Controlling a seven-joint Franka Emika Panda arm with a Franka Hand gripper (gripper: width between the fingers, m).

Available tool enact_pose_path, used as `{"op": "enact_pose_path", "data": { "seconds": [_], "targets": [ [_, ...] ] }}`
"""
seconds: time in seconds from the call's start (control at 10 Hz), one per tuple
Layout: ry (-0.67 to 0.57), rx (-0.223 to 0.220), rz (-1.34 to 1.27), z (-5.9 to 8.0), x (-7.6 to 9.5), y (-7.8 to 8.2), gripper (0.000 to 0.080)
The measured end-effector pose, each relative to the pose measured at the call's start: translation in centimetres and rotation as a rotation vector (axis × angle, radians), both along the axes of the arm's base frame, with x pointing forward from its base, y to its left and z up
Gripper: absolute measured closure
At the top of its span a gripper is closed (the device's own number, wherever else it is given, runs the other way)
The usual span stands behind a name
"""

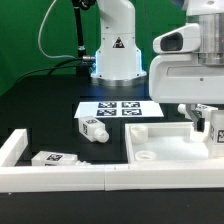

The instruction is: Assemble one leg

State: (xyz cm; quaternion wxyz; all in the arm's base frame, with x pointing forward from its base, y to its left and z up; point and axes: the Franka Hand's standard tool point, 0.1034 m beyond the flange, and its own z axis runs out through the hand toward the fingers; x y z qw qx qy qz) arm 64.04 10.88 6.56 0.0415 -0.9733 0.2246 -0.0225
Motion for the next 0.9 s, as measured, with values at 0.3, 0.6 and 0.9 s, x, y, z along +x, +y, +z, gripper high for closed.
{"op": "enact_pose_path", "data": {
  "seconds": [0.3, 0.6, 0.9],
  "targets": [
    [0.013, 0.012, -0.175, -0.02, -0.01, 0.0, 0.0517],
    [0.039, 0.032, -0.575, -0.11, -0.18, 0.2, 0.0517],
    [0.055, 0.113, -1.075, -0.18, 0.03, 0.22, 0.0517]
  ]
}}
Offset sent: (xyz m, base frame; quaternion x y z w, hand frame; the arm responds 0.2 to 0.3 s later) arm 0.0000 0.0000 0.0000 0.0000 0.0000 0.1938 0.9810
